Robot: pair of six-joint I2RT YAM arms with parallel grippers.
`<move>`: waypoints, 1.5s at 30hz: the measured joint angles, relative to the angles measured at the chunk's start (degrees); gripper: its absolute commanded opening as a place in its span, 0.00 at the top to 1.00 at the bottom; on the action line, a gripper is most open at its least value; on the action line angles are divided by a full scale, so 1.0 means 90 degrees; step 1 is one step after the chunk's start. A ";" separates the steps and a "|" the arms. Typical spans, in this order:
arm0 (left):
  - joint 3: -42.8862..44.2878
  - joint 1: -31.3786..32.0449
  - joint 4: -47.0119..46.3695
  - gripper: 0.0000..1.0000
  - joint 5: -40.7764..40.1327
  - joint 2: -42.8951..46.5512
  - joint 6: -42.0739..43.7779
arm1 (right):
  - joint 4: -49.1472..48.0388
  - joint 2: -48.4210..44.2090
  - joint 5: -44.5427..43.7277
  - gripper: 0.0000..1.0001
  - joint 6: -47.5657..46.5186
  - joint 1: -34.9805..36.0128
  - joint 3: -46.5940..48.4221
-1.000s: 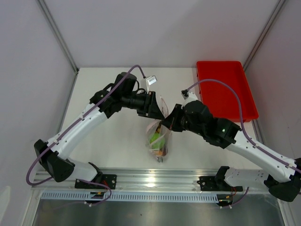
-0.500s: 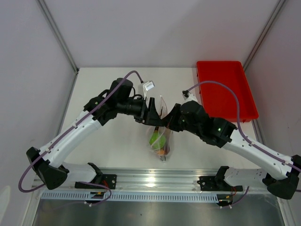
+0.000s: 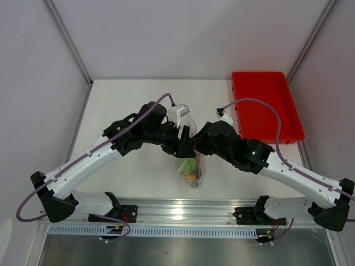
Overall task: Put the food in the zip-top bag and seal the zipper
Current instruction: Adjust the zipper food storage bag at the center of the board.
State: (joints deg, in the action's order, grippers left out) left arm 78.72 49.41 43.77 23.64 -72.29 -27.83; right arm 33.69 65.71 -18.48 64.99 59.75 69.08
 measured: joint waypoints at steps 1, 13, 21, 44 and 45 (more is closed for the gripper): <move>0.0000 0.0053 0.0029 0.35 -0.0146 0.0022 0.0005 | -0.0015 0.0010 -0.0034 1.00 0.0046 0.0022 0.0000; -0.0019 0.0374 0.0180 0.85 -0.1438 0.0027 0.0049 | -0.0019 0.0015 -0.0391 0.89 0.0505 0.0136 -0.0012; -0.0022 0.0372 0.0301 1.00 -0.1564 -0.0223 0.0153 | -0.0085 -0.0022 -0.0466 0.49 0.0398 0.0117 -0.0012; -0.0053 -0.1173 0.0345 0.99 0.2635 0.0386 0.1695 | -0.0568 -0.1304 0.5547 0.10 -0.5357 -0.3832 -0.0629; -0.0092 -0.1173 0.0345 0.99 0.2800 0.0420 0.1734 | -0.0648 -0.1282 0.5855 0.11 -0.5486 -0.3854 -0.0784</move>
State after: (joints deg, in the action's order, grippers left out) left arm 77.89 38.85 46.87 48.84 -68.51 -12.23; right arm 27.86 54.17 34.22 15.62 25.06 62.02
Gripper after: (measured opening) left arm 0.005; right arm 0.912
